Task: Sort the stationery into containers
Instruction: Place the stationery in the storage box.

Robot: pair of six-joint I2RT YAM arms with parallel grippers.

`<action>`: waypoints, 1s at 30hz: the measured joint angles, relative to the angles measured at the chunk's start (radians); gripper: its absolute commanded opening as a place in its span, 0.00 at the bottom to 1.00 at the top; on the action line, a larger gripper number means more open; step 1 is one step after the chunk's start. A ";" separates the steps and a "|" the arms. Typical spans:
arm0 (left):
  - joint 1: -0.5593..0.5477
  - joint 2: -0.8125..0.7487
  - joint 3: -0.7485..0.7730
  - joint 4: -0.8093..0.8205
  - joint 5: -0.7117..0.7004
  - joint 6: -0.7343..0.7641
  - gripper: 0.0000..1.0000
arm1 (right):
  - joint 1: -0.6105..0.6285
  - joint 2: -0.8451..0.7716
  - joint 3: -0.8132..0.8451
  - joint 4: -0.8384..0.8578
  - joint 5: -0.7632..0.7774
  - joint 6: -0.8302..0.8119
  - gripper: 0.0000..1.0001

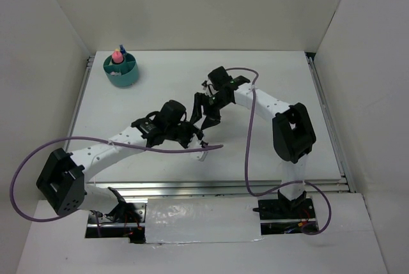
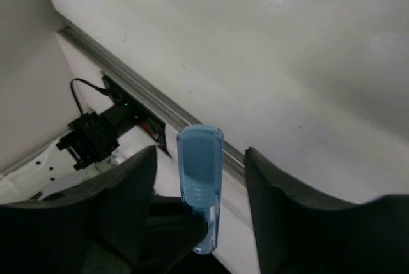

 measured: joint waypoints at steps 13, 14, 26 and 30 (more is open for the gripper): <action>0.519 0.090 0.222 0.114 0.217 -0.534 0.00 | -0.556 -0.129 -0.132 0.220 -0.205 0.121 0.70; 0.582 0.144 0.285 0.154 0.235 -0.595 0.00 | -0.580 -0.138 -0.132 0.230 -0.214 0.122 0.70; 0.863 0.635 0.810 0.390 0.226 -1.018 0.00 | -0.543 -0.165 -0.220 0.275 -0.259 0.103 0.70; 0.882 0.721 0.909 0.391 0.210 -1.033 0.00 | -0.543 -0.166 -0.219 0.273 -0.260 0.088 0.70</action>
